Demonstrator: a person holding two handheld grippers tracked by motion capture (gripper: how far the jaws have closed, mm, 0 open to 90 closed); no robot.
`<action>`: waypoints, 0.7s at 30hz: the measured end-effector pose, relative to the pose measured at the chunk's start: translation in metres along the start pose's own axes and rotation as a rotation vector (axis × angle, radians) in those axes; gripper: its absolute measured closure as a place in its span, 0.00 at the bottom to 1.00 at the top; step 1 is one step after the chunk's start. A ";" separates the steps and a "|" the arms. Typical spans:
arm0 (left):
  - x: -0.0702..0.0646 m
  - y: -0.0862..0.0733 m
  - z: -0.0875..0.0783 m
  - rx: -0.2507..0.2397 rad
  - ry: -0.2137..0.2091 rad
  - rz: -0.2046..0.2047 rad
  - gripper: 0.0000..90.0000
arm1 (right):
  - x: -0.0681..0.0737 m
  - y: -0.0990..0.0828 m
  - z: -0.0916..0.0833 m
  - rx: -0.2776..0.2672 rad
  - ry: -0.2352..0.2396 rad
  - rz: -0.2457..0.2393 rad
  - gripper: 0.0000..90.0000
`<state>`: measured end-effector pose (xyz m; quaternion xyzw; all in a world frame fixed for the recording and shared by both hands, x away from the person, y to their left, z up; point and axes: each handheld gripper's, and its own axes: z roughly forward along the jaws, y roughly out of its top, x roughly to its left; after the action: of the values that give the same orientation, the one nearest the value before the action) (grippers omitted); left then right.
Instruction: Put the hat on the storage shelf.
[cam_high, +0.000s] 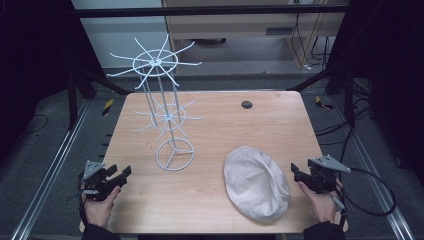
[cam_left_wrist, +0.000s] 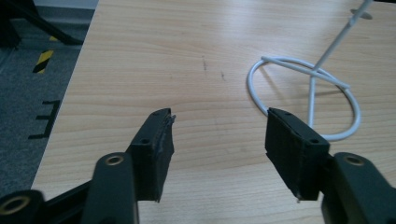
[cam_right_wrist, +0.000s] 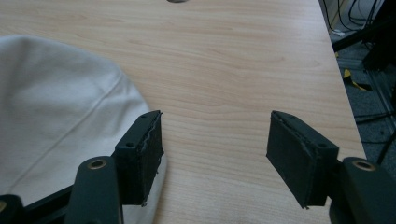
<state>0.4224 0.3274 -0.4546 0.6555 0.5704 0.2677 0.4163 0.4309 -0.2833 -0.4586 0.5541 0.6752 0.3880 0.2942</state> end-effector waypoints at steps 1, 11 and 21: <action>-0.003 0.000 0.000 0.000 -0.005 0.007 0.50 | 0.001 0.002 -0.003 -0.005 0.001 -0.003 0.41; -0.023 -0.002 -0.002 0.010 -0.074 0.070 0.61 | 0.016 0.016 -0.022 -0.028 0.061 -0.027 0.44; -0.040 -0.002 -0.004 0.017 -0.100 0.115 0.72 | 0.032 0.027 -0.039 -0.020 0.162 -0.042 0.50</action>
<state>0.4094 0.2892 -0.4492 0.7034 0.5125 0.2533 0.4225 0.4053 -0.2571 -0.4142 0.5035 0.7044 0.4322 0.2523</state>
